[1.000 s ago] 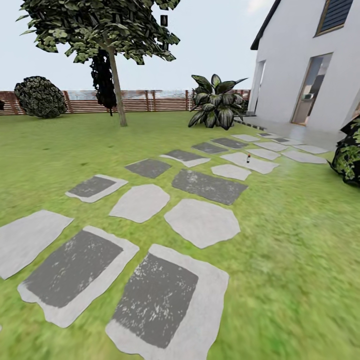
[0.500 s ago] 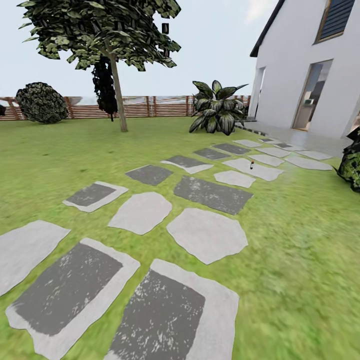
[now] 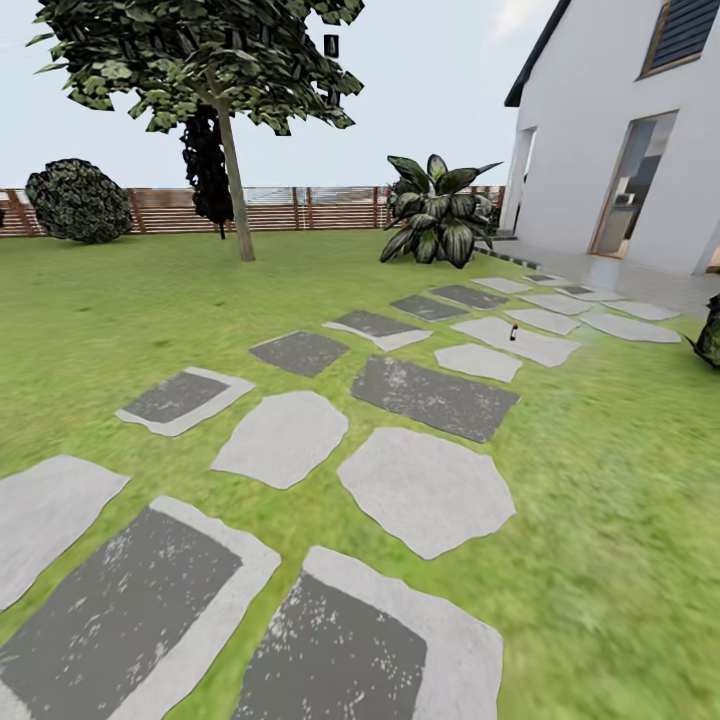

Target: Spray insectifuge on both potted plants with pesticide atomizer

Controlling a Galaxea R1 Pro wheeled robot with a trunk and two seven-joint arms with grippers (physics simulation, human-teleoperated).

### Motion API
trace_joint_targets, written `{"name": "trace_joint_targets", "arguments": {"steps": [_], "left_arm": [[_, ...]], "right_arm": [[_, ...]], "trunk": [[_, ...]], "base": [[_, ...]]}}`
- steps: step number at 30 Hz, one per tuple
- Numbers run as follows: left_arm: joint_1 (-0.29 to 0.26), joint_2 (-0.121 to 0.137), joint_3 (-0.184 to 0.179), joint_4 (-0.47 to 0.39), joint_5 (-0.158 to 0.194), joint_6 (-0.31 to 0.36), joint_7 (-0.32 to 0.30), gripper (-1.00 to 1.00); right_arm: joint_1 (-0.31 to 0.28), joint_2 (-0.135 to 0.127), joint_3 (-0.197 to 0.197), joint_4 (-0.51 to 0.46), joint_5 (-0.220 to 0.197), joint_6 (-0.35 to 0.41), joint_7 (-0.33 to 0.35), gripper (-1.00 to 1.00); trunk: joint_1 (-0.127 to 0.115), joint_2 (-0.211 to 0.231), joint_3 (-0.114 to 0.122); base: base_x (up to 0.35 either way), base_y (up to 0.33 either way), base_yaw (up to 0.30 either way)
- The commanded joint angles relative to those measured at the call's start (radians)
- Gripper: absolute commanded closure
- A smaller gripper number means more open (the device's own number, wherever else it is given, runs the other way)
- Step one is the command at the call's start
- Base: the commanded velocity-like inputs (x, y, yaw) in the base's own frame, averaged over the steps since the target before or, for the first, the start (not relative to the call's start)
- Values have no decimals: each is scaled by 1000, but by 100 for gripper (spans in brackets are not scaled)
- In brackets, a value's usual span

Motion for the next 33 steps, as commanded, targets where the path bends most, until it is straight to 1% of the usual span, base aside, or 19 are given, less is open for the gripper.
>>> {"name": "trace_joint_targets", "arguments": {"steps": [1, 33], "left_arm": [[0, 0, 2, 1, -1, -3, 1, -100], [-1, 0, 2, 1, -1, -4, 1, -100]], "right_arm": [[0, 0, 0, 1, 0, -3, 0, -100], [0, 0, 0, 2, 0, -3, 0, -100]], "trunk": [[0, 0, -1], [0, 0, -1]], "base": [[337, 81, 0], [337, 80, 0]]}}
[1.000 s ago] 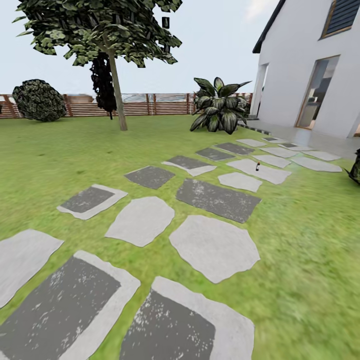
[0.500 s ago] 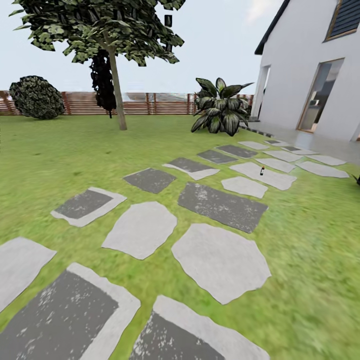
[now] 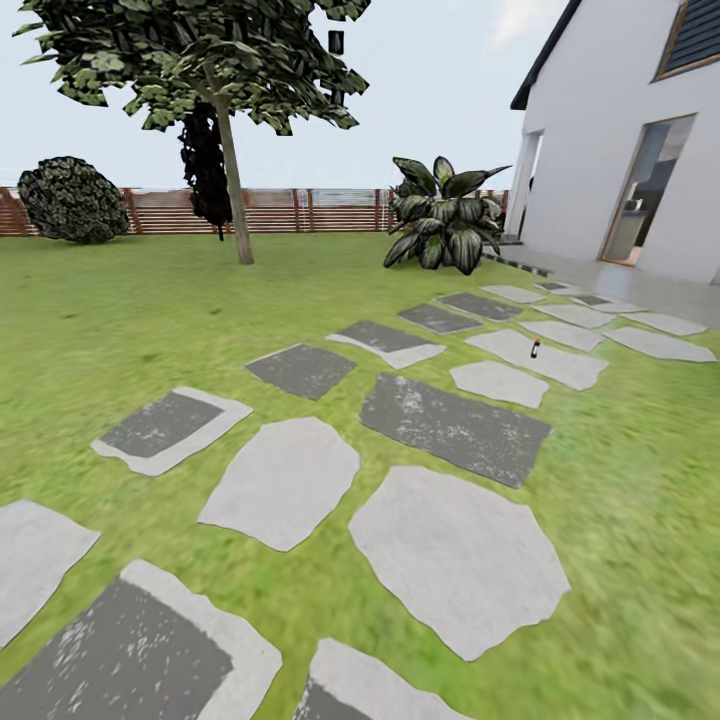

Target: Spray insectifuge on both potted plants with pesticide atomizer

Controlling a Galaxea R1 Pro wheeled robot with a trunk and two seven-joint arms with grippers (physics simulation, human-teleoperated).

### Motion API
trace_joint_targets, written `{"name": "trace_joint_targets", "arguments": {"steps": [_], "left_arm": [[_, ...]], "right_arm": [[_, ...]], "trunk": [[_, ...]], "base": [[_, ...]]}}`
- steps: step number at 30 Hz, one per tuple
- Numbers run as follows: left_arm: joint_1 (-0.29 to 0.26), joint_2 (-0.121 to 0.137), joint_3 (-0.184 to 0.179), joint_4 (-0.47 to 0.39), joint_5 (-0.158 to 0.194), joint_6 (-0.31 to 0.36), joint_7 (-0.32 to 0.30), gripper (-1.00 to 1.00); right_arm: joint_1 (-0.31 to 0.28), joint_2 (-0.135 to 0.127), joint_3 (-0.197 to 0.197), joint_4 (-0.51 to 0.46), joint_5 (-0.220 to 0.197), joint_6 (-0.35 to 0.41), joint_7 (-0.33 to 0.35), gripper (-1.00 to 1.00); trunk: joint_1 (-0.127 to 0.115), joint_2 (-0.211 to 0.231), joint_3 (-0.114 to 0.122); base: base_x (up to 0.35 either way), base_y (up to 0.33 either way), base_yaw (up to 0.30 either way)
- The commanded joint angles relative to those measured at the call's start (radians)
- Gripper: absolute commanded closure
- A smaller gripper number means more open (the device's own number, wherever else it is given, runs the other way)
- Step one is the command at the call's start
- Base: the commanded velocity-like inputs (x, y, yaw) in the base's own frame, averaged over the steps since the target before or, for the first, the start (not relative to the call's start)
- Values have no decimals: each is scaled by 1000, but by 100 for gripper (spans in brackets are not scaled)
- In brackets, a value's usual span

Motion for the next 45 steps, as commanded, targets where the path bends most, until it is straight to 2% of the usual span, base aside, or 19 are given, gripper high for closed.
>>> {"name": "trace_joint_targets", "arguments": {"steps": [1, 34, 45], "left_arm": [[0, -1, 2, 1, -1, -3, 1, -100], [0, 0, 2, 1, -1, -2, 1, -100], [-1, 0, 2, 1, -1, -2, 1, -100]], "right_arm": [[0, 0, 0, 1, 0, -3, 0, -100], [0, 0, 0, -1, 0, -3, 0, -100], [0, 0, 0, 1, 0, -3, 0, -100]], "trunk": [[0, 0, -1], [0, 0, -1], [0, 0, 1]], "base": [[337, 79, 0], [337, 78, -1], [337, 77, -209]]}}
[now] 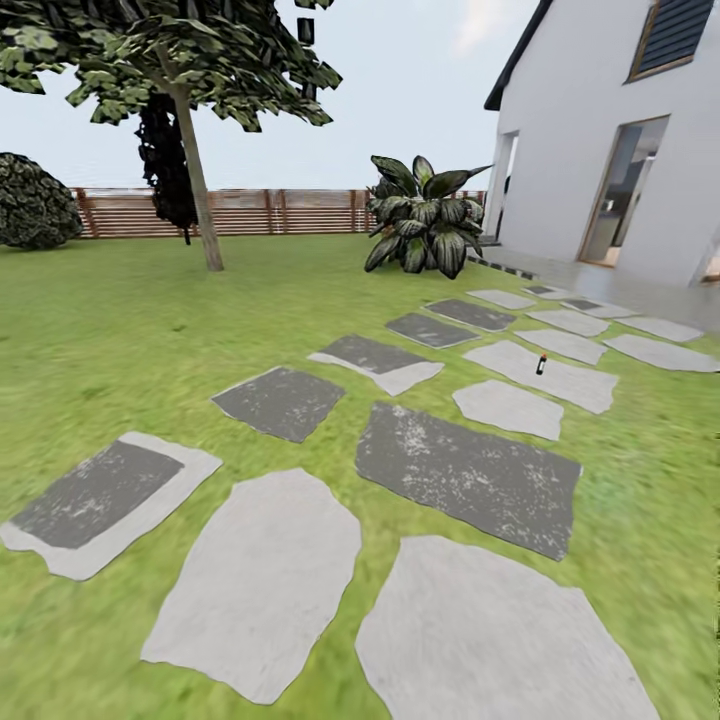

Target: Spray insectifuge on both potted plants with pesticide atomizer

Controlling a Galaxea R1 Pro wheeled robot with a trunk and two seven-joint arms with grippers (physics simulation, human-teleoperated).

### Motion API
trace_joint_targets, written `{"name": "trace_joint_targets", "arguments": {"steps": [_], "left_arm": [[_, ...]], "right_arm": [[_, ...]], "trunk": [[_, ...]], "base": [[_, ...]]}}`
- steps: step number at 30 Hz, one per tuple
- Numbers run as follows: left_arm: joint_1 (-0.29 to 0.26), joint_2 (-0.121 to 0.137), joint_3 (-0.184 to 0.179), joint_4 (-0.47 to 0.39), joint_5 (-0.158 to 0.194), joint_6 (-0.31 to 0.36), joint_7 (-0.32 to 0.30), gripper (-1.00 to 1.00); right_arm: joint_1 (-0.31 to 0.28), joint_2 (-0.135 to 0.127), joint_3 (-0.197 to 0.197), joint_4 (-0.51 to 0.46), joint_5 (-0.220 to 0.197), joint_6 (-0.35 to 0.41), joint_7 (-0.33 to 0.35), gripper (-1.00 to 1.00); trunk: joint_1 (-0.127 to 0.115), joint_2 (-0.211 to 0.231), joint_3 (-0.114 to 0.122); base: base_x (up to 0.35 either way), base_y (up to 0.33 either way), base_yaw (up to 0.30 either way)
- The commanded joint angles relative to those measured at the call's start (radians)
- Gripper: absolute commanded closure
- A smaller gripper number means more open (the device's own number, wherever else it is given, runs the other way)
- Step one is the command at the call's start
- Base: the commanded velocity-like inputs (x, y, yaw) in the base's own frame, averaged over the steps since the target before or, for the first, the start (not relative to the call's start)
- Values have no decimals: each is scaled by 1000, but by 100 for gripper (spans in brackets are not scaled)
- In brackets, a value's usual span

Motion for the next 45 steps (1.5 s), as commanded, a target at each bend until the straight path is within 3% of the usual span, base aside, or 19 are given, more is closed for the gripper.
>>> {"name": "trace_joint_targets", "arguments": {"steps": [1, 33, 45], "left_arm": [[0, 0, 2, 0, -1, -3, 1, -100], [0, 0, 2, 1, -1, -4, 1, -100], [0, -1, 2, 0, -1, -4, 1, -100]], "right_arm": [[-1, 0, 0, 1, 0, -3, 0, -100], [-1, 0, 1, 1, 0, -3, 0, -100], [-1, 0, 1, 1, 0, -3, 0, -100]], "trunk": [[0, 0, -1], [0, 0, -1], [0, 0, -1]], "base": [[337, 77, -258], [337, 84, -36], [337, 85, -236]]}}
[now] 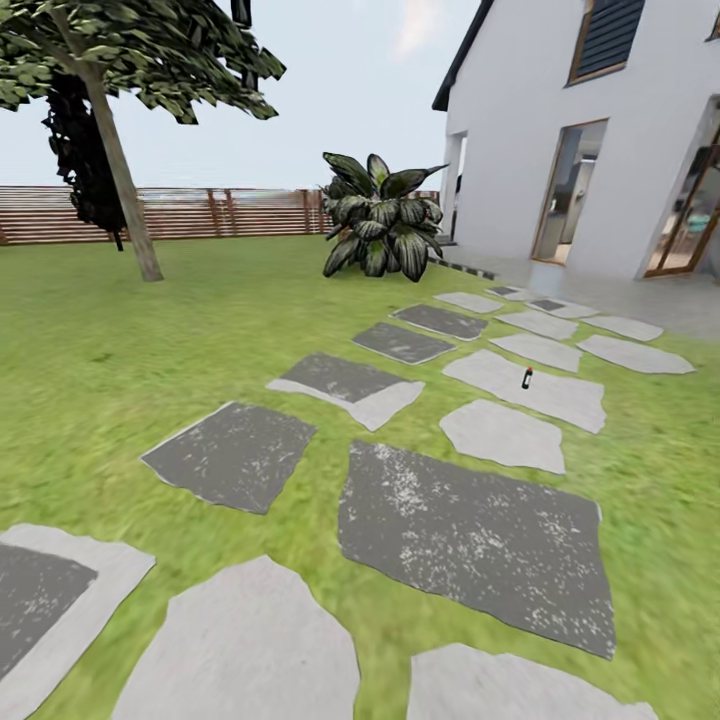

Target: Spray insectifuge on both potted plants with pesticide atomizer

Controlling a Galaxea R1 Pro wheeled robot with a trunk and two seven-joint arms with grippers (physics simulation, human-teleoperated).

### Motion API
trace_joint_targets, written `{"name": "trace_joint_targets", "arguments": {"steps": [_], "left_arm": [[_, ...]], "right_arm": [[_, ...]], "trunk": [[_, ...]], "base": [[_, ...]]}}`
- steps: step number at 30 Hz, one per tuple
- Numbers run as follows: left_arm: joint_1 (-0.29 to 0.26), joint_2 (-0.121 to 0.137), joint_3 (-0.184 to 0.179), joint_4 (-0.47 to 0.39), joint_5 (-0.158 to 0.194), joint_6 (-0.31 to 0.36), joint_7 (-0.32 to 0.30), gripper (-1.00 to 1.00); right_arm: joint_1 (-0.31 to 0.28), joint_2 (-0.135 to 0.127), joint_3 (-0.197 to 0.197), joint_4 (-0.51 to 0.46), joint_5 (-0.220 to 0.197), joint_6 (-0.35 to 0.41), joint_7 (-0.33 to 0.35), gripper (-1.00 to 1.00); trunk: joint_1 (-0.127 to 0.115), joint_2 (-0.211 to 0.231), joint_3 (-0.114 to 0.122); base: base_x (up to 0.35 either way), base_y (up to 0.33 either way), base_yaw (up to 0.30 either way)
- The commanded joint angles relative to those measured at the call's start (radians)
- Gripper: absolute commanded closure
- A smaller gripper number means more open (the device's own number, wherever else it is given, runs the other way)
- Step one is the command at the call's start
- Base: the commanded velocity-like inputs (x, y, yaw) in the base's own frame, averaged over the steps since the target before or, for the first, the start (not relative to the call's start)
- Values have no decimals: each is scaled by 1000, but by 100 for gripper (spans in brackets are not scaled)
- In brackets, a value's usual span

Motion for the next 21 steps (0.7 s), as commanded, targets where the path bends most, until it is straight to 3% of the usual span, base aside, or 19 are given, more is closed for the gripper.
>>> {"name": "trace_joint_targets", "arguments": {"steps": [1, 21], "left_arm": [[0, 0, 2, 1, -1, -3, 1, -100], [0, 0, 2, 1, 0, -3, 1, -100]], "right_arm": [[-1, 0, 0, 1, 0, -3, 0, -100], [-1, 0, 1, 1, 0, -3, 0, -100]], "trunk": [[0, 0, -1], [0, 0, -1]], "base": [[337, 85, -291], [337, 59, -292]]}}
